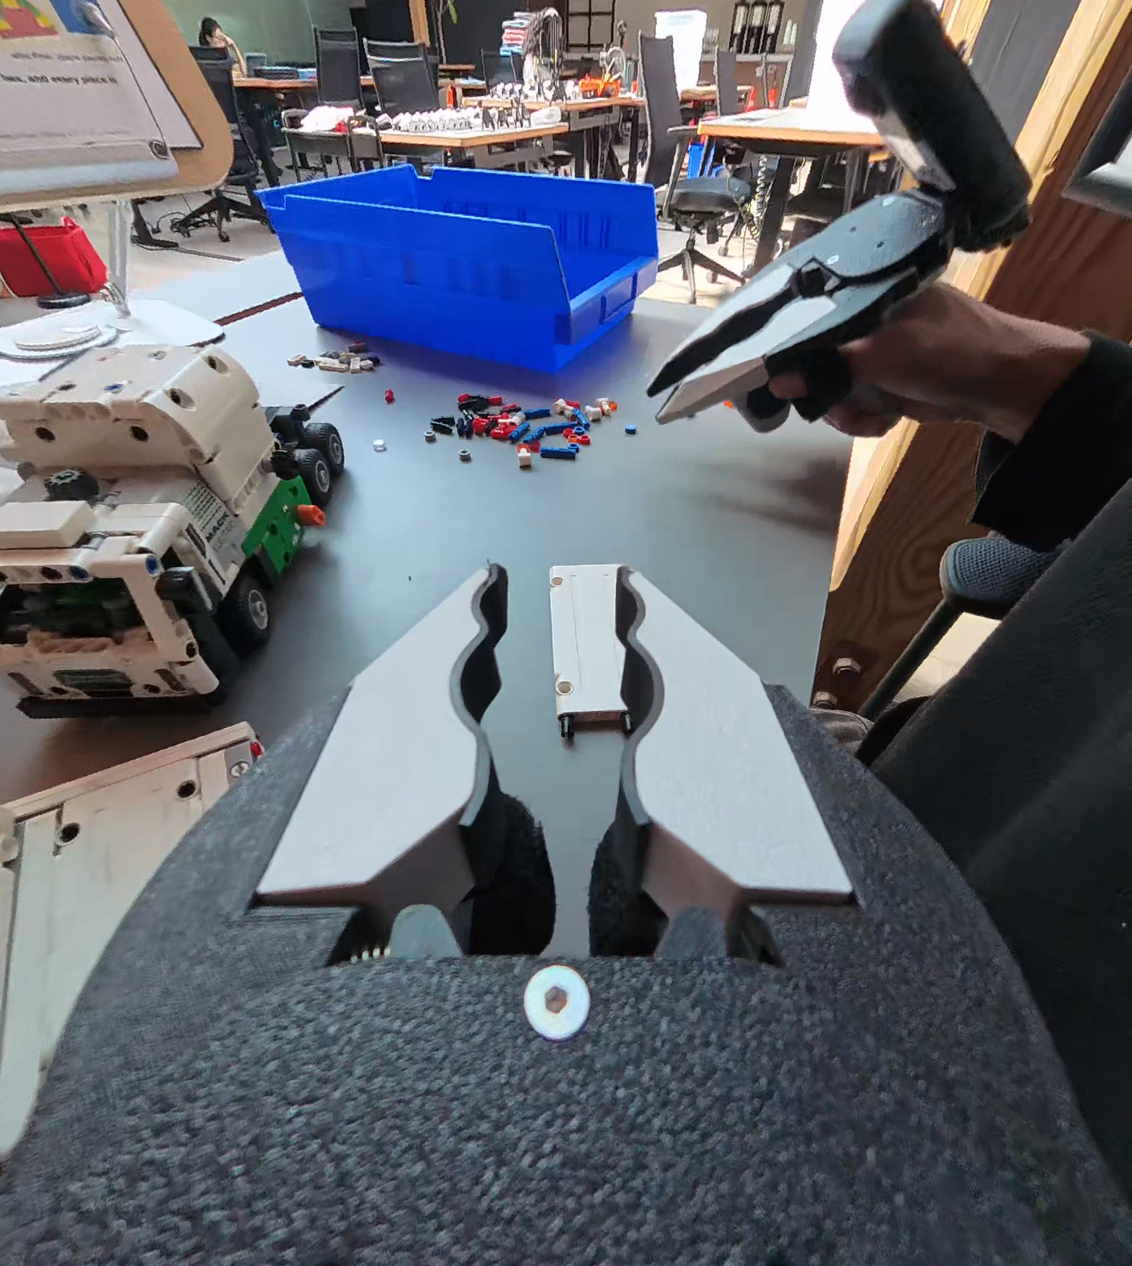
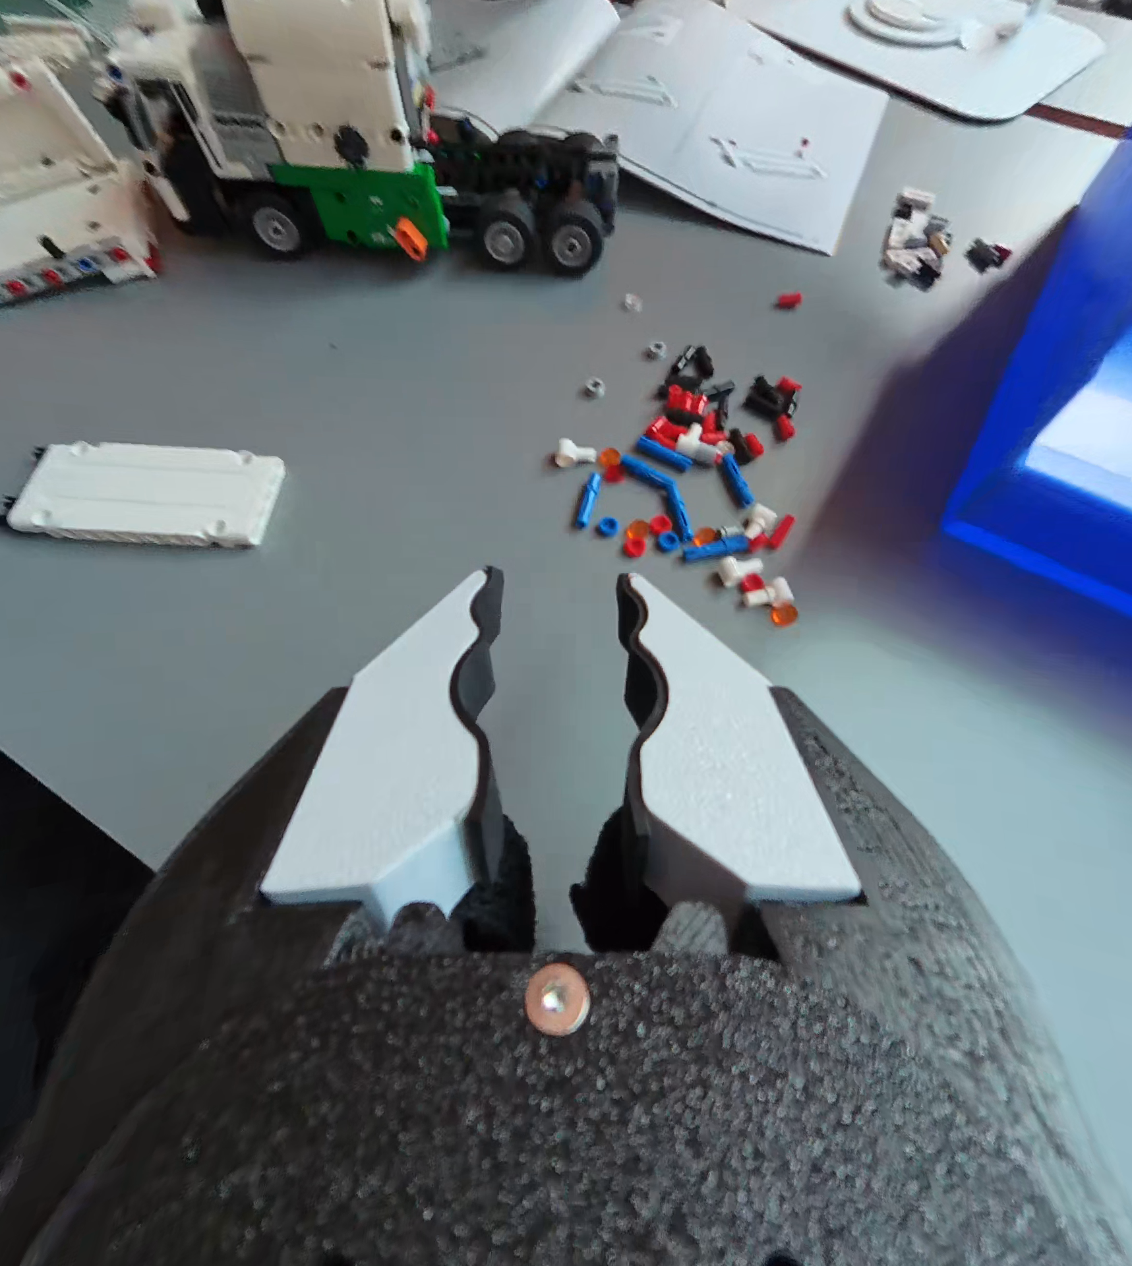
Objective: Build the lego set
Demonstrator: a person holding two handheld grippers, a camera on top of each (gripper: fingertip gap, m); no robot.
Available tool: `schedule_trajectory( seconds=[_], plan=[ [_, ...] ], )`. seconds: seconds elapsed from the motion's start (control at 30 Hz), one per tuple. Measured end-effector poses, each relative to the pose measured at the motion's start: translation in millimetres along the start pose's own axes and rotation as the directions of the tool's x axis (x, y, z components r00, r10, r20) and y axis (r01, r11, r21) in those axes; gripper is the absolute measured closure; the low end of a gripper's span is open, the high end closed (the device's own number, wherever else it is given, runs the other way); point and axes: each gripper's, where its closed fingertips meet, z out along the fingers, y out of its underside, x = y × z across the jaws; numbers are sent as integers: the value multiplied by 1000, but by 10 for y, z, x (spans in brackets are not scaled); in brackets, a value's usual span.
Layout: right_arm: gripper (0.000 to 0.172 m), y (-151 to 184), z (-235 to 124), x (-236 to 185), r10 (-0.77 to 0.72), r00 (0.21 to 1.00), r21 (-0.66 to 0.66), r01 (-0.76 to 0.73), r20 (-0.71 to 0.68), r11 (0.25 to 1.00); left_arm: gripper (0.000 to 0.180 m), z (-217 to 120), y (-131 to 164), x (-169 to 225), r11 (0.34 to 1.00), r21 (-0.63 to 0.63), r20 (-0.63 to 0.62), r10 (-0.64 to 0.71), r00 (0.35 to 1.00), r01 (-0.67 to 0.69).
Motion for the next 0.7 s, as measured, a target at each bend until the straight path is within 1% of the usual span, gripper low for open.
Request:
schedule_trajectory(
  seconds=[0.07,0.1,0.2,0.27,0.3,0.43,0.5,0.57,0.63,0.7],
  plan=[
    [143,107,-16,111,-27,997,-21,25,-71,999,151,-14,-17,-23,999,13,-8,-31,999,31],
    [144,135,-7,143,-29,996,-28,27,-84,999,151,-18,-21,-29,999,16,-10,-39,999,40],
    [144,197,69,198,0,998,-67,-5,-66,998,151,-13,-16,-28,999,13,-8,-35,999,35],
    [145,247,70,344,-6,995,-99,-4,-100,995,151,-7,-9,-20,1000,8,1,-19,1000,19],
    [145,245,60,396,3,995,-98,-13,-101,995,151,-6,-8,-23,1000,7,11,-10,1000,10],
    [150,80,46,583,66,992,-24,-69,-107,997,151,9,8,-45,1000,-7,56,23,998,-22],
    [149,64,96,615,74,993,-46,-78,-87,996,151,26,26,-37,999,-22,59,36,998,-34],
    [150,-4,137,578,60,996,-38,-62,-66,997,151,35,37,-34,999,-30,59,39,998,-37],
    [151,19,151,658,20,992,-64,-28,-121,998,151,28,27,-37,999,-23,59,36,998,-34],
    [153,20,173,696,24,992,-67,-32,-122,997,151,14,9,-50,1000,-9,63,27,998,-26]
  ],
)
